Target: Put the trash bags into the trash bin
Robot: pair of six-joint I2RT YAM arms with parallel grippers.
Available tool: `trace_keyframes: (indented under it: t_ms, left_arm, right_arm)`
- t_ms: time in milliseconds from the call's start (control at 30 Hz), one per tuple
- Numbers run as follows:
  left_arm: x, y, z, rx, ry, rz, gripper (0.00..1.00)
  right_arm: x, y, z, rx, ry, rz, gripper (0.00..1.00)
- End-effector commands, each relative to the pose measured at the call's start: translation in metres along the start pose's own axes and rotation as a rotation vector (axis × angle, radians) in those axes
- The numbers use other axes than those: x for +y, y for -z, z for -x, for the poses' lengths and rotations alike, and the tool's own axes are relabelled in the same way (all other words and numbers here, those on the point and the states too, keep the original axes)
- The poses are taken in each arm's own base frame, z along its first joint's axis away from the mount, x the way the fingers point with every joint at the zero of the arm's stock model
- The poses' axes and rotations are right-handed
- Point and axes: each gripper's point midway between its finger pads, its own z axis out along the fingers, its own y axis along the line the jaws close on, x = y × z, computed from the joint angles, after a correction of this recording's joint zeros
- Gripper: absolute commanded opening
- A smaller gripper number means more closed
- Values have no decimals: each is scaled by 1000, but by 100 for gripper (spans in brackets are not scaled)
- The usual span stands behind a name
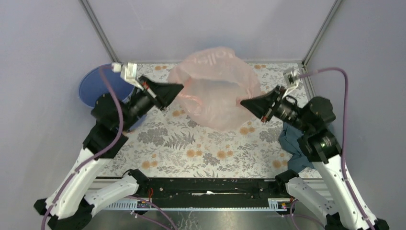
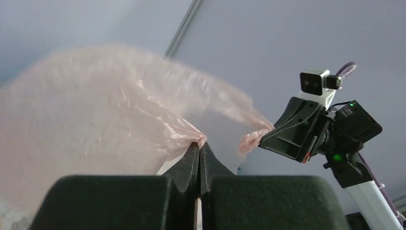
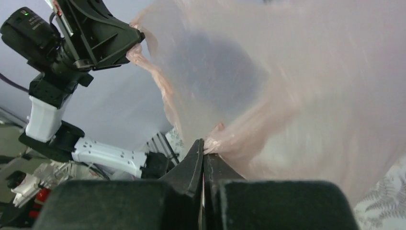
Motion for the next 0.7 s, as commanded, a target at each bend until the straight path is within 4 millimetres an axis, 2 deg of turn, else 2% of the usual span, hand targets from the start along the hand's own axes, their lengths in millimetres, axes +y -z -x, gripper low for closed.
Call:
trace_keyframes:
  t_ms: [0, 67, 100, 133, 167, 200, 267, 400, 467, 567, 667]
  left_arm:
    - [89, 13, -148, 315, 161, 220, 0]
    - [115, 34, -220, 507, 233, 269, 0]
    - [122, 45, -245, 582, 263, 277, 0]
    - [126, 54, -262, 630, 282, 280, 0]
    - [127, 59, -269, 650, 286, 279, 0]
    - [126, 61, -266, 637, 272, 270, 0]
    - [123, 57, -248, 573, 227, 258, 0]
    - [114, 40, -203, 396, 176, 239, 0]
    - [114, 36, -191, 330, 184, 242, 0]
    - [119, 33, -195, 309, 215, 252, 0]
    - [124, 34, -220, 386, 240, 250, 0]
  right_arm:
    - [-51, 9, -109, 237, -254, -119, 0]
    - [-69, 17, -166, 354, -378, -134, 0]
    - [-73, 21, -188, 395, -430, -128, 0]
    - [-76, 25, -205, 423, -471, -126, 0]
    - [-78, 27, -215, 440, -494, -124, 0]
    - [-79, 29, -220, 451, -496, -123, 0]
    - [-84, 29, -219, 462, -448, -144, 0]
    - [-95, 17, -188, 413, -318, -204, 0]
    - [-99, 14, -177, 391, -274, -231, 0]
    - [-116, 14, -184, 393, -274, -303, 0]
    - [-125, 19, -211, 448, -335, -322, 0]
